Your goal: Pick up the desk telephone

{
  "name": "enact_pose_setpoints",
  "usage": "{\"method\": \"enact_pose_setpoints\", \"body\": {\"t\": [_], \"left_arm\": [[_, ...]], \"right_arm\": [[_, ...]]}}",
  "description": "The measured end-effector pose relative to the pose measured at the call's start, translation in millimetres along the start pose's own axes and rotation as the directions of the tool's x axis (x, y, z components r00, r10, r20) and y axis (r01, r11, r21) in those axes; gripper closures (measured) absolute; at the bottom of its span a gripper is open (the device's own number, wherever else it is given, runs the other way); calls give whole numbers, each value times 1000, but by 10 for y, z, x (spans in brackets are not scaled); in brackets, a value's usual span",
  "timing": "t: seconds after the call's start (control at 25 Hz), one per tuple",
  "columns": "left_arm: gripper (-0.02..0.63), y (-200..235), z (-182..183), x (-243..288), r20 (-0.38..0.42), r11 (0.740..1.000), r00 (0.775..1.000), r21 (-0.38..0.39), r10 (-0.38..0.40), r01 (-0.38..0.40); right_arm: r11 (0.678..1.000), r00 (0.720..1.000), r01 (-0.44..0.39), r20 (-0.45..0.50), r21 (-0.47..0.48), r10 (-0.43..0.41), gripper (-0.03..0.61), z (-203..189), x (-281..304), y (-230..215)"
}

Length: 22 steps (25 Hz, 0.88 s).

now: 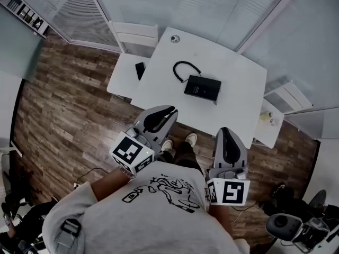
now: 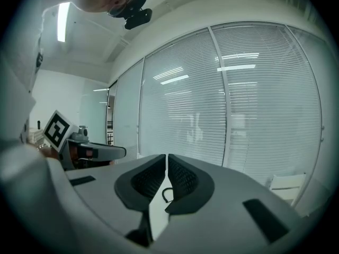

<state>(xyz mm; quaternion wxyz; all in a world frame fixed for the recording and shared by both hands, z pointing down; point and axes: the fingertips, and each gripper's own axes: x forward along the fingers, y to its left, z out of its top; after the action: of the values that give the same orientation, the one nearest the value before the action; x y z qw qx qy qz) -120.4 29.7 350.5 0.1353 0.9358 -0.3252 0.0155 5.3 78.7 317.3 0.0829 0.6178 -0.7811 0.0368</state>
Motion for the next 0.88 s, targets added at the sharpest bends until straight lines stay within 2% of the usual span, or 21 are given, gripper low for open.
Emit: {"method": "enact_pose_setpoints", "body": {"t": [0.28, 0.44, 0.88], "left_arm": [[581, 6, 32, 244, 1, 1000, 1000, 3, 10, -10], [581, 52, 39, 672, -13, 1000, 1000, 3, 19, -19], [581, -166, 138, 1688, -25, 1000, 1000, 10, 7, -7]], "right_arm": [[1000, 1000, -10, 4, 13, 10, 565, -8, 134, -219], [1000, 1000, -23, 4, 16, 23, 565, -20, 365, -586], [999, 999, -29, 14, 25, 29, 565, 2, 644, -1575]]}}
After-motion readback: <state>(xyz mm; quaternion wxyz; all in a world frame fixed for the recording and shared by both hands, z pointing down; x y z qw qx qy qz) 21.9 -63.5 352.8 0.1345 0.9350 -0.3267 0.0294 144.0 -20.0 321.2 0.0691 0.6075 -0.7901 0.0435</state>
